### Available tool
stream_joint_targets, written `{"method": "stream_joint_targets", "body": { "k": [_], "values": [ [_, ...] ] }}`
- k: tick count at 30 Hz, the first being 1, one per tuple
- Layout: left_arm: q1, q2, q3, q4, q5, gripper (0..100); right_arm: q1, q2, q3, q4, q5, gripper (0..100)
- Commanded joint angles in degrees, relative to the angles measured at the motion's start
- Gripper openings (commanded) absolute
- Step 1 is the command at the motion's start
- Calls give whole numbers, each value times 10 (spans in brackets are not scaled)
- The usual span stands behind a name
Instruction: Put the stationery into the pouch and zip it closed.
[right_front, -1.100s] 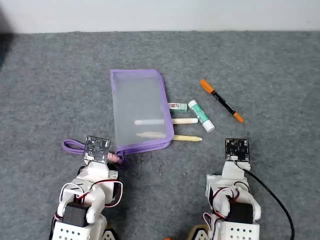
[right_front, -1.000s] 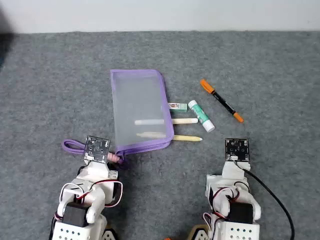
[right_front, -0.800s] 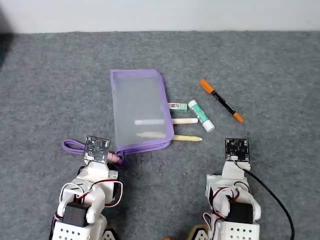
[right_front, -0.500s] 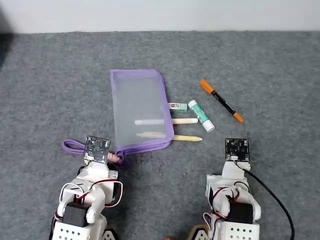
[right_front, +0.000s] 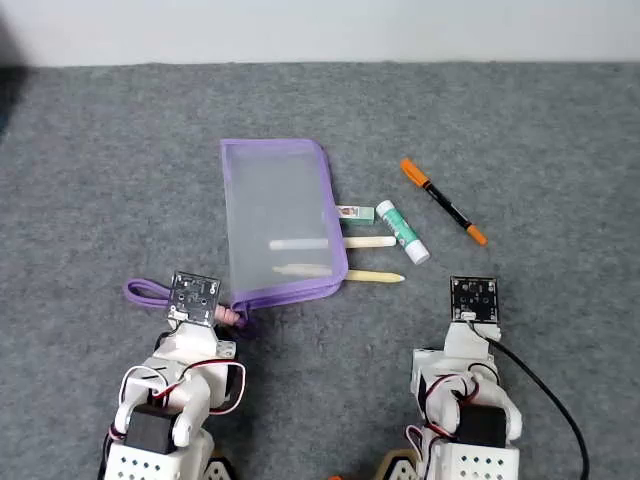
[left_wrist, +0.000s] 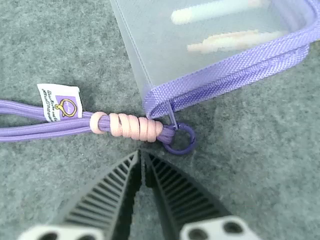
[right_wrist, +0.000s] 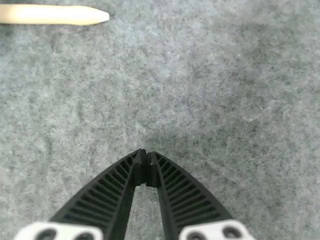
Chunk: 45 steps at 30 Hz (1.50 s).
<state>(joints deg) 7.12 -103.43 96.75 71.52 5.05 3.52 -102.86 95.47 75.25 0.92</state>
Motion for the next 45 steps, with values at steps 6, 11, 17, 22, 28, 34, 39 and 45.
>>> {"method": "stream_joint_targets", "body": {
  "k": [6, 11, 17, 22, 28, 34, 39, 45],
  "values": [
    [4, -5, -3, 4, -4, 14, -5, -5, 10, -7, -3, 9],
    [4, -5, -3, 4, -4, 14, -5, -5, 10, -7, -3, 9],
    [4, -5, -3, 4, -4, 14, -5, -5, 10, -7, -3, 9],
    [4, -5, -3, 4, -4, 14, -5, -5, 10, -7, -3, 9],
    [4, -5, -3, 4, -4, 14, -5, -5, 10, -7, -3, 9],
    [4, -5, -3, 4, -4, 14, -41, -5, 10, -7, -4, 11],
    [4, -5, -3, 4, -4, 14, -67, -5, 10, -7, -3, 9],
    [4, -5, -3, 4, -4, 14, -72, -5, 10, -18, -2, 11]
  ]
}}
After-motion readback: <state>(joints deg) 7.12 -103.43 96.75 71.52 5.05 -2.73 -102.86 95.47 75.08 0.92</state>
